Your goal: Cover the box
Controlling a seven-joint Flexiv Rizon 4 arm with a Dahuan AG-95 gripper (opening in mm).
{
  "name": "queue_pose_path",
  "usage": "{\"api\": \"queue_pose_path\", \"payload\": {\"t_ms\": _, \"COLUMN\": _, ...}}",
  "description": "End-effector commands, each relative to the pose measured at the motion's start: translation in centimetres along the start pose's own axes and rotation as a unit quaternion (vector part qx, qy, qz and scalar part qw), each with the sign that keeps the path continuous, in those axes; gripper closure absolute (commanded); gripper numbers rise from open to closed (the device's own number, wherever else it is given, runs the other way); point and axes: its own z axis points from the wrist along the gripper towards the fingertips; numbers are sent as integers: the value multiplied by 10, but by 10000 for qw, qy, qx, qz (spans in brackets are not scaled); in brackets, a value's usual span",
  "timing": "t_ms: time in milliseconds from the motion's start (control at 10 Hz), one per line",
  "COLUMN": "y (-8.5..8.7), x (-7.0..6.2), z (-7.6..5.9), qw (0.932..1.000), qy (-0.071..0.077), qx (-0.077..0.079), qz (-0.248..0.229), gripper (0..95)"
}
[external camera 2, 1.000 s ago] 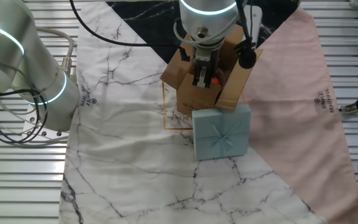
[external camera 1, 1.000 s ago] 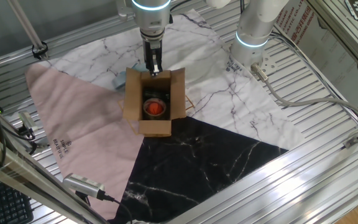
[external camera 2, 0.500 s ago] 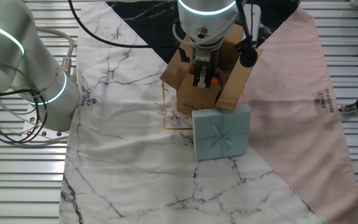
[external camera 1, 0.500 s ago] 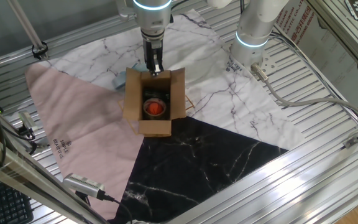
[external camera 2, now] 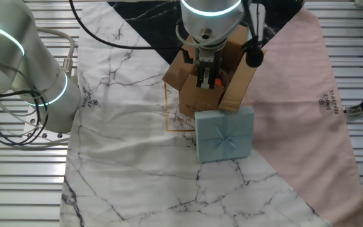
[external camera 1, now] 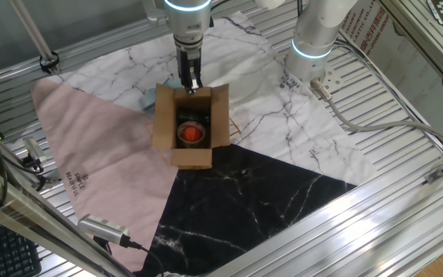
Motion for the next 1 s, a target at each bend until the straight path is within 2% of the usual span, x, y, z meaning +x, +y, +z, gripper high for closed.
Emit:
{"api": "queue_pose_path", "payload": {"t_ms": 100, "y": -1, "x": 0, "z": 0, "qw": 10000, "qy": 0, "qx": -2, "qz": 10, "gripper": 950}}
{"api": "queue_pose_path", "payload": {"t_ms": 700, "y": 9, "x": -8, "z": 8, "qw": 10000, "qy": 48, "qx": -24, "qz": 78, "gripper": 950}}
{"api": "queue_pose_path", "payload": {"t_ms": 1000, "y": 9, "x": -7, "z": 9, "qw": 9999, "qy": 107, "qx": -23, "qz": 64, "gripper": 950}}
